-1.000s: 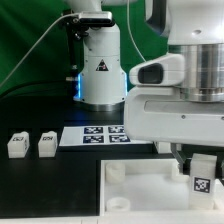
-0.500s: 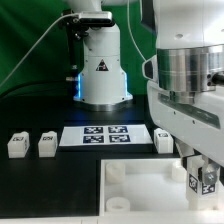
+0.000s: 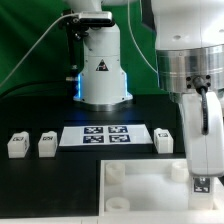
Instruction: Assemble one leg
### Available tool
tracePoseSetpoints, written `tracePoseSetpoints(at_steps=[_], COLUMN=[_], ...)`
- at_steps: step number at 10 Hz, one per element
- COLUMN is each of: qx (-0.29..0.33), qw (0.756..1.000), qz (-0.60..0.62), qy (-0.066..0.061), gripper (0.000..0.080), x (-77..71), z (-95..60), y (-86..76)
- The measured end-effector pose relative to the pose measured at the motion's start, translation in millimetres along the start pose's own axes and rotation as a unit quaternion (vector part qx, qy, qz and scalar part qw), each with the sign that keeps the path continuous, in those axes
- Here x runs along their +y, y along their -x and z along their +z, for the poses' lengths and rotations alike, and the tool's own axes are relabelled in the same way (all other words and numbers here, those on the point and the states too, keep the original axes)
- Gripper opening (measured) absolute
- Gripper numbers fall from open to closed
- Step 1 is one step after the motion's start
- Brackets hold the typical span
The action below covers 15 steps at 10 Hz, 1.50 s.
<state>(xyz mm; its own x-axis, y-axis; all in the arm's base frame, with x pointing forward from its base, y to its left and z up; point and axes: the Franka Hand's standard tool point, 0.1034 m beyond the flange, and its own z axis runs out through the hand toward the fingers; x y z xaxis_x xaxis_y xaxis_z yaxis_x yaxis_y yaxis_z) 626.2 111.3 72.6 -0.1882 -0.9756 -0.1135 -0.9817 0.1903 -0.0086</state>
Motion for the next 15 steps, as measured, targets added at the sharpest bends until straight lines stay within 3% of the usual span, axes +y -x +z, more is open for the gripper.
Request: tracePoseSetpoints(at_steps=[1,2,3,4,7,9,11,12,14,15], qx=[0.0,0.002,0.006,0.006,0.012,0.016,0.033,0.038,0.05,0.05], qw=[1.0,0.999,0.996,0.992,0.942,0.894,0.805,0.752,0.685,0.686], qz=[-0.003,-0.045,-0.092,-0.123,-0.335,-0.447,-0.592,-0.658,-0.727,-0.726], qy=[0.0,-0.001,-0.002,-0.002,-0.001,0.002,-0.011,-0.01,-0.007,-0.007], gripper=[0.0538,0.0538,0.0629,0.0643,0.0649,0.0649,0.0649,0.0649,0.0649,0.0649], x=[0.0,0.9,5.0,6.0,4.5,4.1,-2.7,-3.6,-2.0,-2.4], z=[0.1,1.6,6.0,5.5,3.4,3.3,0.9,0.6,3.2,3.1], y=[0.0,1.3,7.0,9.1,7.3,6.2,10.7,11.6,12.8,11.6])
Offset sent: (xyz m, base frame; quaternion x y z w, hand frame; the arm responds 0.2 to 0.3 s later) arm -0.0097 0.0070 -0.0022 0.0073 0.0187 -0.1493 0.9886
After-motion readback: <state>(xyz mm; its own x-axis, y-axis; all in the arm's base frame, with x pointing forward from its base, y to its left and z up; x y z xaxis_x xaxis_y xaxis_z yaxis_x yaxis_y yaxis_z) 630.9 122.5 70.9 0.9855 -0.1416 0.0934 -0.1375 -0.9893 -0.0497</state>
